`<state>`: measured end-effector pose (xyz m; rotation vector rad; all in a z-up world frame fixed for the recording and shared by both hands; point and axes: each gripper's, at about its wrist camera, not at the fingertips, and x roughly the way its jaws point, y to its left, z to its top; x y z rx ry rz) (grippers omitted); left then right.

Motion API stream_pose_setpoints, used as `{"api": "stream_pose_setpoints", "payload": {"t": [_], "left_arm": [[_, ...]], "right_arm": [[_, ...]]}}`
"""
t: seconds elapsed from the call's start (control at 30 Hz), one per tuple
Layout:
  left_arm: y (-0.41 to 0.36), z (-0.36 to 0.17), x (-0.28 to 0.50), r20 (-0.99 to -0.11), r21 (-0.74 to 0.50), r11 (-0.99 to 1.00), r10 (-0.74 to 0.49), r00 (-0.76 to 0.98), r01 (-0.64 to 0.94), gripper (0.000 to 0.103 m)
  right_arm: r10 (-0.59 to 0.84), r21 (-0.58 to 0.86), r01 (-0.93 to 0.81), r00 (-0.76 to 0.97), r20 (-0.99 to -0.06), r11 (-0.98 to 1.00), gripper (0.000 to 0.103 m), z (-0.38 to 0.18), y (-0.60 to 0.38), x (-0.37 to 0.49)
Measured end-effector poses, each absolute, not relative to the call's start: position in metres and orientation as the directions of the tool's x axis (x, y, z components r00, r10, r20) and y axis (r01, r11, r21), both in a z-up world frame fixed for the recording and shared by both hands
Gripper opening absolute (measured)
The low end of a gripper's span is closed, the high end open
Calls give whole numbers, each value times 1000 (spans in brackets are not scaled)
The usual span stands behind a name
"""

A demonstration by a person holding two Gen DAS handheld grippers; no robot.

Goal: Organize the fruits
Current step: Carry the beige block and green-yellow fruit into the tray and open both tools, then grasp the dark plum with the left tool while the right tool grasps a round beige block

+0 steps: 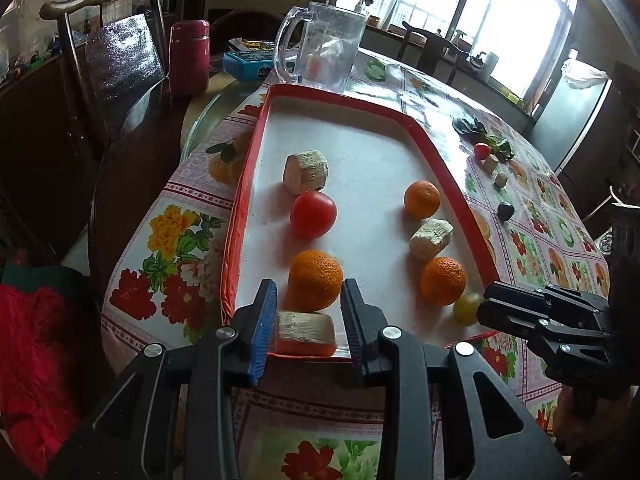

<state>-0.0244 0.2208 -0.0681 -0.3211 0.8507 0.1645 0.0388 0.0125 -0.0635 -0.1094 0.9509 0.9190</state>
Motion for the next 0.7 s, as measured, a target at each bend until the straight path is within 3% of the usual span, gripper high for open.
{"api": "stream_pose_setpoints", "payload": {"t": [0.17,0.7], "left_arm": [[218,-61,-28,-750,-207,941,23,661,-268,30],[193,-45,-21,-736,-213,948,3,677,-235,31]], "right_arm": [[640,305,-715,254,-725,629,38,-59,6,34],[641,319,-649,345,-686,691,39,-41,-57,42]]}}
